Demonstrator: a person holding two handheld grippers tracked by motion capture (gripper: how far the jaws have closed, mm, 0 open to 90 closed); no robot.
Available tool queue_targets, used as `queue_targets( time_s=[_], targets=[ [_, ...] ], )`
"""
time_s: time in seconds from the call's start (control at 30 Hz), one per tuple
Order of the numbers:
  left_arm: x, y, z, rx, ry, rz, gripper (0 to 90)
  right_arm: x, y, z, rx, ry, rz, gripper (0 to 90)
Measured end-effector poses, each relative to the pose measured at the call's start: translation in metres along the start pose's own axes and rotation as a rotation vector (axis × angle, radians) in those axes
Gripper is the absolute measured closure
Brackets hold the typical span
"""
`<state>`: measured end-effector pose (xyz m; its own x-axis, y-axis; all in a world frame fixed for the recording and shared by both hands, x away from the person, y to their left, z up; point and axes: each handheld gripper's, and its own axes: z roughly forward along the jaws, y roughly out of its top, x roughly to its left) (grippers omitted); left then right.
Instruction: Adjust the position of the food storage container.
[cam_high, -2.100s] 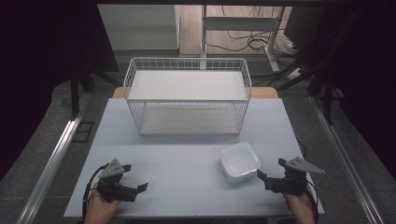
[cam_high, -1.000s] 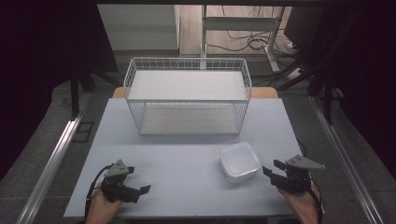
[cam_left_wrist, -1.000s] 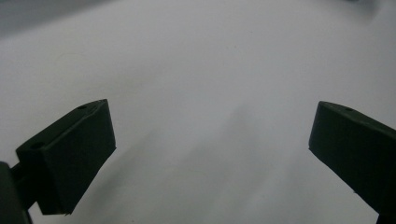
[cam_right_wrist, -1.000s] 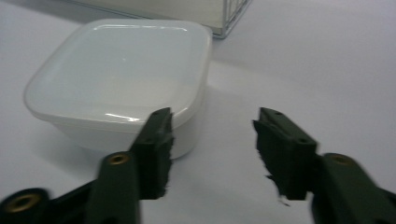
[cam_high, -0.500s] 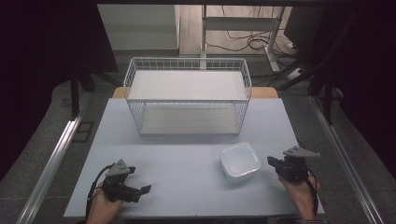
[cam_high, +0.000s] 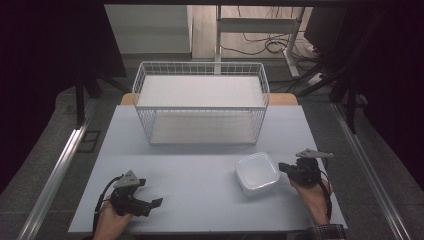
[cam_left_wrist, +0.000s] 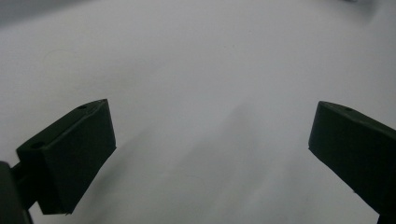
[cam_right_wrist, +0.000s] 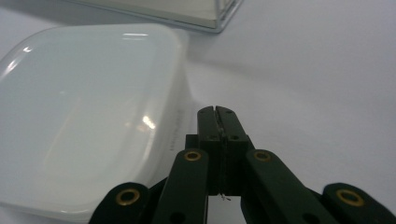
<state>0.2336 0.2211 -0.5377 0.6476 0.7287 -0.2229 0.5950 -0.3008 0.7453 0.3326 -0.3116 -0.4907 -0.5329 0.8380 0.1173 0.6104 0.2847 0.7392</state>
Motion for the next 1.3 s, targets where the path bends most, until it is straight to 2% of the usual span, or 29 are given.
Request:
queue_targets(
  time_s=[0.1,0.17,0.33,0.5,0.8,0.87,1.3],
  targets=[
    [0.000,0.000,0.000,0.001,-0.001,0.000,0.3,0.009,0.000,0.003,0.026,0.013,-0.029,89.5],
    [0.000,0.000,0.000,0.001,-0.003,-0.001,0.3,0.014,0.000,0.005,0.048,-0.005,-0.055,89.5],
    [0.000,0.000,0.000,0.003,-0.003,-0.002,0.3,0.022,-0.001,0.005,0.062,0.018,-0.071,89.5],
    [0.001,0.000,0.000,0.004,-0.002,-0.003,0.3,0.035,-0.002,0.008,0.067,0.044,-0.096,89.4],
    [0.001,0.000,0.001,0.005,-0.003,-0.006,0.4,0.056,-0.001,0.016,0.077,0.106,-0.112,89.4],
    [0.001,0.000,0.001,0.003,-0.003,-0.007,0.4,0.066,-0.001,0.020,0.080,0.126,-0.120,89.4],
    [0.000,0.001,0.002,0.010,-0.003,-0.005,0.5,0.107,0.004,0.039,0.084,0.166,-0.206,89.4]
  ],
)
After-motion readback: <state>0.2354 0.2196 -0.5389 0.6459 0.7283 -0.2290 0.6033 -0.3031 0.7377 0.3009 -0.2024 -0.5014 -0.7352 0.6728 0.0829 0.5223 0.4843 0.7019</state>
